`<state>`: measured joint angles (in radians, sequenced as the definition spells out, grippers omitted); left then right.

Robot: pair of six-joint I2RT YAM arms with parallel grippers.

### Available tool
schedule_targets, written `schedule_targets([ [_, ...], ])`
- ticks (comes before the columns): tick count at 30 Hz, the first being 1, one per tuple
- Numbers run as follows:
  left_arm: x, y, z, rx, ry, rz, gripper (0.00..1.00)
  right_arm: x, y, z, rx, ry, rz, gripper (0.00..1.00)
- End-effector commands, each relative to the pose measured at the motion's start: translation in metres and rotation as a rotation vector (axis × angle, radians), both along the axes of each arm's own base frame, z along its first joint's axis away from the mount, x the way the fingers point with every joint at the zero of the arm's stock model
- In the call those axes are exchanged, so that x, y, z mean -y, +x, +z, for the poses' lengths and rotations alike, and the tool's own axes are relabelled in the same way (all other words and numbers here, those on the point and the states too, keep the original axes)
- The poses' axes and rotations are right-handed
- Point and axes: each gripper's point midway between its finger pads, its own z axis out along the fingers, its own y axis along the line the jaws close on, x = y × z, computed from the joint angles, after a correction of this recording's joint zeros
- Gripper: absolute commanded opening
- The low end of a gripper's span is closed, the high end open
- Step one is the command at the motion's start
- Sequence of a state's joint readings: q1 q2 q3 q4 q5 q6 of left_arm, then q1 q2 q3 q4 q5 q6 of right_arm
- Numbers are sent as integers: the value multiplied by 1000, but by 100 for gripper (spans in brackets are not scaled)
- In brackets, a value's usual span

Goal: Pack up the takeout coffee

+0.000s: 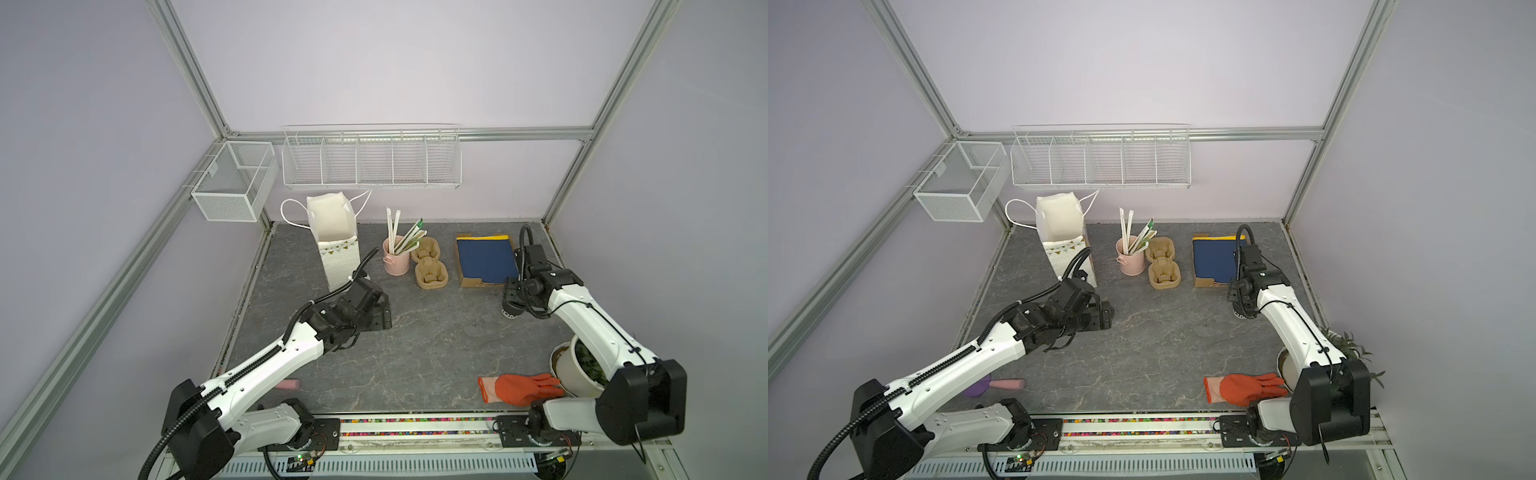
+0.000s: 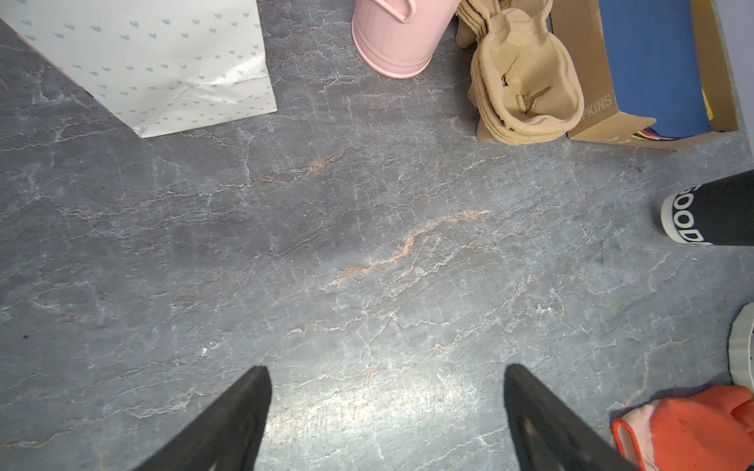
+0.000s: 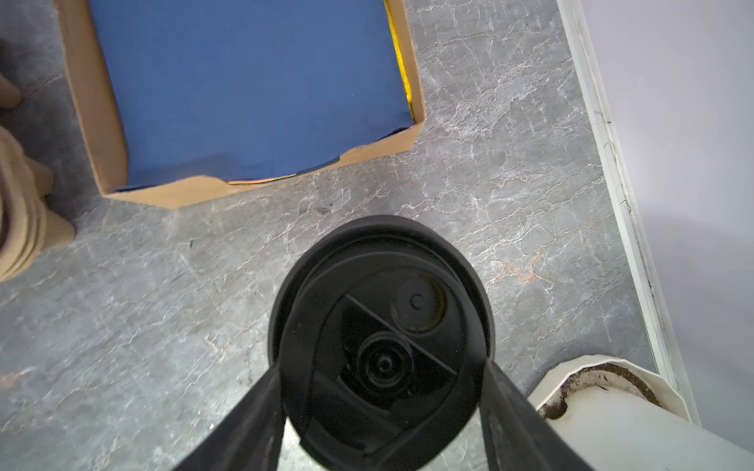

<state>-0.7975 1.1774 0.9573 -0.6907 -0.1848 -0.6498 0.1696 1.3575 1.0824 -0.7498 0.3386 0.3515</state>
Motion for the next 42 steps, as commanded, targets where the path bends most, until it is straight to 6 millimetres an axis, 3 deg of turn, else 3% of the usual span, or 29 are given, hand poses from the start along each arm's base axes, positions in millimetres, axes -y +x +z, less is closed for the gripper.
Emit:
schedule_targets([
  [1, -5, -1, 7, 14, -5, 4, 90, -3, 10, 4, 32, 38, -10, 69],
  [10, -6, 0, 7, 15, -1, 9, 90, -2, 11, -8, -11, 51, -13, 74],
  [21, -5, 0, 19, 26, -20, 8, 90, -1, 11, 1, 1, 55, -14, 84],
  [24, -6, 0, 31, 44, -29, 12, 90, 0, 9, 12, 25, 59, -20, 87],
  [27, -15, 6, 57, 103, -43, 38, 90, -3, 8, 36, 96, 79, -8, 91],
  [30, -30, 20, 80, 133, -87, 88, 90, -14, 7, 60, 146, 100, 39, 91],
  [33, -48, 35, 97, 113, -153, 142, 89, -38, 5, 77, 173, 118, 124, 93],
  [37, -69, 44, 117, 128, -183, 196, 89, -67, 2, 85, 165, 102, 224, 93],
  [42, -99, 52, 138, 162, -170, 270, 89, -106, 6, 82, 150, 149, 353, 93],
])
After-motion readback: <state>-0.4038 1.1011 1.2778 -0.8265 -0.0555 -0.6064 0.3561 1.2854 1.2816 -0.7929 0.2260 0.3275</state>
